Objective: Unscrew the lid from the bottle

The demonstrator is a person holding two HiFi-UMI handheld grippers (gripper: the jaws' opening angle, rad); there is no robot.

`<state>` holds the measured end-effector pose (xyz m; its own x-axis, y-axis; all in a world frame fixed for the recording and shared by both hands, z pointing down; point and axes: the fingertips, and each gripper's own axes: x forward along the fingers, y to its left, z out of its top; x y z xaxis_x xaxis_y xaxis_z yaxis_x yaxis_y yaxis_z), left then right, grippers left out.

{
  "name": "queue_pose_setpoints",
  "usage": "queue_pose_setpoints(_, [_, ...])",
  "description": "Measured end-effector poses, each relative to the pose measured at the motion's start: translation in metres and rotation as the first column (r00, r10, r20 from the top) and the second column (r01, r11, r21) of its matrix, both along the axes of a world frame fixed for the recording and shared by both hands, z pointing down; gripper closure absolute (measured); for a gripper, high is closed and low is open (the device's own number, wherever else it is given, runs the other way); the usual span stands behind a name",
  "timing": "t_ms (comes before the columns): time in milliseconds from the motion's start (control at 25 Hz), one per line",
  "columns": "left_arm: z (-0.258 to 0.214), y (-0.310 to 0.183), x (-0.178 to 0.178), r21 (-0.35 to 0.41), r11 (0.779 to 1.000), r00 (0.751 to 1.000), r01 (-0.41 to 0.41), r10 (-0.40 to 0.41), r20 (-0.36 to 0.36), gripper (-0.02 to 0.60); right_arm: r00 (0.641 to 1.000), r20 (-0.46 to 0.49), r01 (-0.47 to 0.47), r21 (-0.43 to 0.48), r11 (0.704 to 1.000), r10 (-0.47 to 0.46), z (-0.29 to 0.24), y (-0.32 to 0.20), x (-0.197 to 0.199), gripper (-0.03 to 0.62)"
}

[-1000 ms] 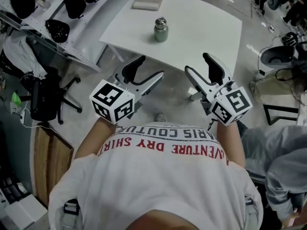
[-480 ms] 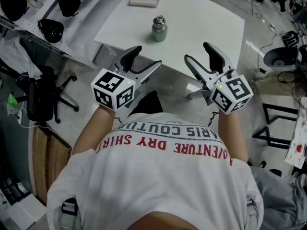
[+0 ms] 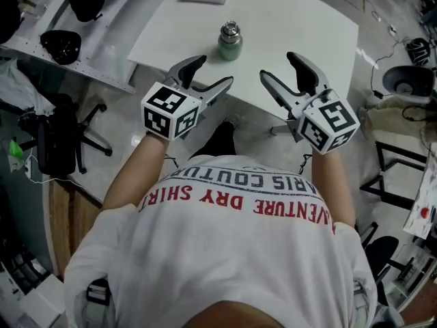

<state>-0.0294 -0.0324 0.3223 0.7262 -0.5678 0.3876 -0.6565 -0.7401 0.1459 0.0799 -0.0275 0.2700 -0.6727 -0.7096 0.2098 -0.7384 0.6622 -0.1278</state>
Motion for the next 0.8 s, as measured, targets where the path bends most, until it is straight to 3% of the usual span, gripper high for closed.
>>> queue_pose_setpoints(200, [0.031, -0.03, 0.0, -0.045, 0.999, 0.999, -0.015, 0.017, 0.04, 0.242, 0.999, -0.039, 0.01, -0.032, 0.999, -0.011, 0.02, -0.031, -0.013, 0.283])
queue_pose_setpoints(800, [0.098, -0.097, 0.015, -0.056, 0.997, 0.994, -0.05, 0.055, 0.097, 0.241, 0.986, -0.117, 0.11, -0.11, 0.988, -0.123, 0.08, -0.094, -0.052, 0.283])
